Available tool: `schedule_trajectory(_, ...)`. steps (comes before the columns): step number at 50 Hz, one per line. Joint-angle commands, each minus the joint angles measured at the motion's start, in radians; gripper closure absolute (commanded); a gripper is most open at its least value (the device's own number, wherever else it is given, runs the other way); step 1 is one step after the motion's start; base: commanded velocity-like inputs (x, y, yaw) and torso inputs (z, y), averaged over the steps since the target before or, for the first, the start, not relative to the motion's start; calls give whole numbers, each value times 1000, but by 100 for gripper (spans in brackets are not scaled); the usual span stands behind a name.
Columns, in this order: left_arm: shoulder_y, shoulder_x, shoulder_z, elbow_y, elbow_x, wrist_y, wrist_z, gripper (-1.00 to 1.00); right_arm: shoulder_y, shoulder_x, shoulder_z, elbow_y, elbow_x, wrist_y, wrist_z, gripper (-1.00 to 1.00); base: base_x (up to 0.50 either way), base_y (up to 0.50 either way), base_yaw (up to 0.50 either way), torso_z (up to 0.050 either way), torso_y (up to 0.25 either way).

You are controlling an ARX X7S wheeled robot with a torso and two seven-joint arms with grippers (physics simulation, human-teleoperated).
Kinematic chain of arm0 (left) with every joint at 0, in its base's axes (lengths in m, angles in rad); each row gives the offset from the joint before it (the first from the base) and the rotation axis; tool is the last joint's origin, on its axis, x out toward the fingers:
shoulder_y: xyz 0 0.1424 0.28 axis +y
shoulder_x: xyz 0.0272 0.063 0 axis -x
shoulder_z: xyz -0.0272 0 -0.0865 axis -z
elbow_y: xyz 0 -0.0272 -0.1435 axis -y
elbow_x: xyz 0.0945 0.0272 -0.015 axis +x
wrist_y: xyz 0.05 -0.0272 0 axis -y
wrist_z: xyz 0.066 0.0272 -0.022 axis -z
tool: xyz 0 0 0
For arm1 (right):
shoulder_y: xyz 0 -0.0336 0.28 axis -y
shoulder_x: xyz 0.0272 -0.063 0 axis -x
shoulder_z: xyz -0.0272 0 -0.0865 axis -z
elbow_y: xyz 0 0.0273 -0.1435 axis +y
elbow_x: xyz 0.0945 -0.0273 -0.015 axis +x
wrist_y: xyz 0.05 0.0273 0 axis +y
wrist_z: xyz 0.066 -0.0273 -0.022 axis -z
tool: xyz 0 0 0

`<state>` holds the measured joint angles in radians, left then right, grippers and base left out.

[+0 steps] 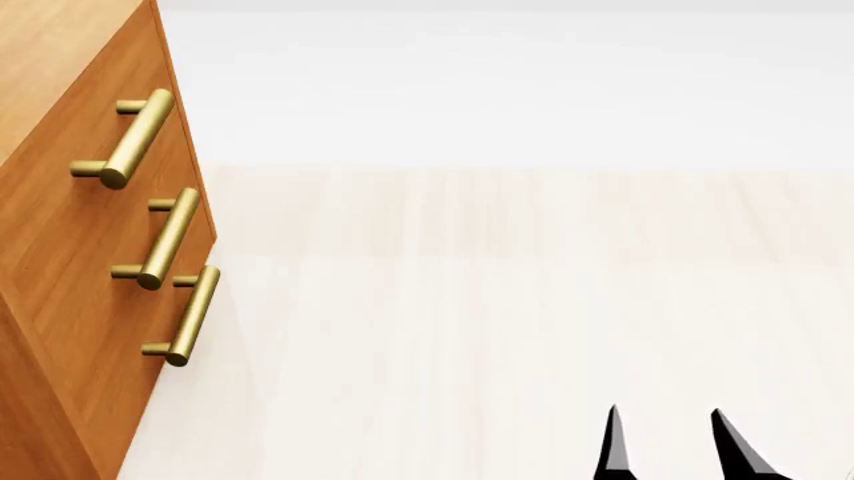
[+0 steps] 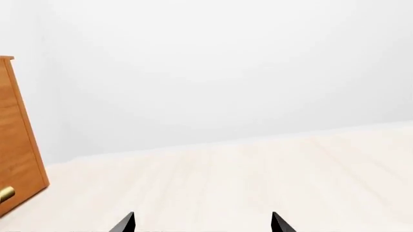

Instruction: Put the bowl on top of the cabinet.

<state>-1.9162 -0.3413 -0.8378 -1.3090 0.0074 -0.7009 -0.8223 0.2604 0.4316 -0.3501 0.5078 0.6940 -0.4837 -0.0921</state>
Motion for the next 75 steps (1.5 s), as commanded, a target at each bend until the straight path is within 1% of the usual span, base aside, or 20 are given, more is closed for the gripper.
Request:
schedule_trajectory(1, 40, -10, -25, 0, -14, 25, -1, 100, 5, -4, -2, 10, -4, 2, -1, -100, 0, 0, 0, 0, 0)
schedule_trajectory(7, 66, -17, -31, 0, -12, 35, 1, 100, 13, -9, -4, 25, -7, 2, -5, -100, 0, 0, 0, 0, 0)
schedule_trajectory(26, 70, -14, -6, 0, 0, 28, 20, 100, 19, -13, -5, 37, -10, 3, -9, -100, 0, 0, 0, 0, 0)
schedule_trajectory(27, 69, -14, -1, 0, 3, 19, 16, -100, 20, -13, -4, 37, -8, 4, -10, -100, 0, 0, 0, 0, 0)
schedule_trajectory(40, 61, -10, 30, 0, 1, -3, 30, -100, 23, -15, -6, 41, -8, 6, -14, -100, 0, 0, 0, 0, 0)
schedule_trajectory(45, 52, -13, 44, 0, 0, -39, 51, -100, 17, -12, -8, 27, -9, 8, -12, -100, 0, 0, 0, 0, 0)
schedule_trajectory(56, 26, -18, 63, 0, -2, -66, 63, -100, 18, -15, -13, 27, -12, 11, -18, -100, 0, 0, 0, 0, 0)
schedule_trajectory(65, -27, -14, 88, 1, 4, -95, 52, -100, 11, -12, -16, 11, -16, 11, -17, -100, 0, 0, 0, 0, 0)
schedule_trajectory(75, -107, -31, 112, 4, 12, -143, 27, -100, -43, 21, -10, -95, -4, 9, 5, -100, 0, 0, 0, 0, 0)
